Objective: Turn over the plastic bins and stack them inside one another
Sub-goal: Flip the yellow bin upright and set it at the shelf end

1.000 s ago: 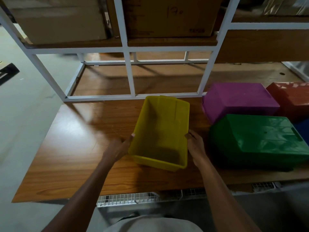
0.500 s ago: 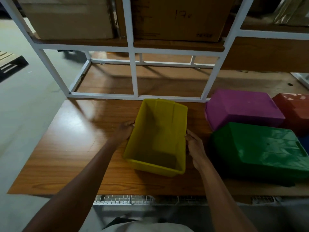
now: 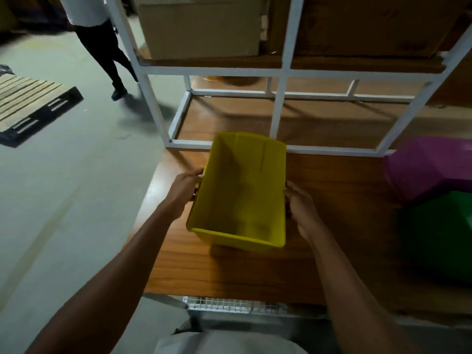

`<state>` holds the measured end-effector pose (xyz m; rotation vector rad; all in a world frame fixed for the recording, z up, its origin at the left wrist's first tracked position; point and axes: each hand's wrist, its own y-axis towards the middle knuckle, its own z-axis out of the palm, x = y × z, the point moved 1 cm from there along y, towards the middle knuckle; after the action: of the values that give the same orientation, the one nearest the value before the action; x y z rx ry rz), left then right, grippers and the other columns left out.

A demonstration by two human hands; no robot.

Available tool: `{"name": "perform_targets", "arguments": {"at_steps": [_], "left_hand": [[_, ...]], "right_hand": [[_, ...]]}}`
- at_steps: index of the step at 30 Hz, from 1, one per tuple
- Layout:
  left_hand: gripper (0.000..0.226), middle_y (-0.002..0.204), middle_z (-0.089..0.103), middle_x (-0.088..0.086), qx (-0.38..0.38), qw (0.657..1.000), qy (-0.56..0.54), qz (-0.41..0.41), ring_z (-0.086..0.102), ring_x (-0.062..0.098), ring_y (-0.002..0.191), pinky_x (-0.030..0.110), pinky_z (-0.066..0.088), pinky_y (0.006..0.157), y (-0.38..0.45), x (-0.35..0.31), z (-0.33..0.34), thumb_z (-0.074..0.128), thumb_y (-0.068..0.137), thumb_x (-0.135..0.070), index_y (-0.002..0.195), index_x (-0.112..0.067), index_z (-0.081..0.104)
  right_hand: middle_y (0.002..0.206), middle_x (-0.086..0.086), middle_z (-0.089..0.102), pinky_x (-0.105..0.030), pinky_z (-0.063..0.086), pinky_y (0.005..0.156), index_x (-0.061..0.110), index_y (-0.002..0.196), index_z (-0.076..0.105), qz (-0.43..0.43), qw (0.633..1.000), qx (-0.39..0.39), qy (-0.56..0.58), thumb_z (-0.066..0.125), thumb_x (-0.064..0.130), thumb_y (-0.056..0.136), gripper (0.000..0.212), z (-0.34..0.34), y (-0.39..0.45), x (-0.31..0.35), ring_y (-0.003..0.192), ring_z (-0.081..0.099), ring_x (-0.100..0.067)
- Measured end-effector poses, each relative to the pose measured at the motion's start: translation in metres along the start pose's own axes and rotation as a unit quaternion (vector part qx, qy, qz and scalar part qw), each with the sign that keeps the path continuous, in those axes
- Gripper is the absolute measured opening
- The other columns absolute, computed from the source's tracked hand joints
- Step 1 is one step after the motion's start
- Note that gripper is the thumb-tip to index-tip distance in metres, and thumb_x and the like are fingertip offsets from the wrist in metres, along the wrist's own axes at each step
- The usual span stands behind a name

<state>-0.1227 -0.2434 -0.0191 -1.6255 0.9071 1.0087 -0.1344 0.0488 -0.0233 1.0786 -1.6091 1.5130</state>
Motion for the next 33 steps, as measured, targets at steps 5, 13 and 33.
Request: {"name": "perform_targets", "arguments": {"at_steps": [5, 13, 33], "left_hand": [[0.048, 0.104, 0.072, 0.005, -0.014, 1.0, 0.01, -0.009, 0.062, 0.021, 0.075, 0.032, 0.053, 0.065, 0.026, 0.012, -0.112, 0.036, 0.105, -0.005, 0.141, -0.021, 0.064], [0.045, 0.106, 0.073, 0.005, -0.028, 0.999, 0.011, -0.016, 0.067, 0.023, 0.082, 0.034, 0.055, 0.068, 0.05, 0.027, -0.206, 0.037, 0.108, -0.007, 0.143, -0.019, 0.063], [0.044, 0.103, 0.072, 0.002, -0.013, 1.0, -0.014, -0.023, 0.068, 0.024, 0.088, 0.035, 0.057, 0.071, 0.073, 0.047, -0.227, 0.038, 0.107, -0.006, 0.144, -0.017, 0.061]], "right_hand": [[0.144, 0.004, 0.056, -0.037, 0.037, 0.099, 0.022, 0.155, 0.051, -0.005, 1.0, 0.022, -0.006, 0.045, 0.023, 0.113, 0.042, 0.113, 0.006, 0.018, 0.135, 0.049, -0.017], [0.163, -0.006, 0.046, -0.032, 0.035, 0.095, 0.02, 0.16, 0.044, 0.003, 0.999, 0.028, -0.043, 0.041, 0.018, 0.114, 0.046, 0.215, 0.026, 0.029, 0.146, 0.044, -0.024], [0.157, -0.01, 0.053, -0.035, 0.043, 0.093, 0.018, 0.158, 0.045, -0.012, 0.999, 0.006, -0.038, 0.043, 0.015, 0.113, 0.046, 0.247, 0.048, 0.025, 0.133, 0.056, -0.025]]}}
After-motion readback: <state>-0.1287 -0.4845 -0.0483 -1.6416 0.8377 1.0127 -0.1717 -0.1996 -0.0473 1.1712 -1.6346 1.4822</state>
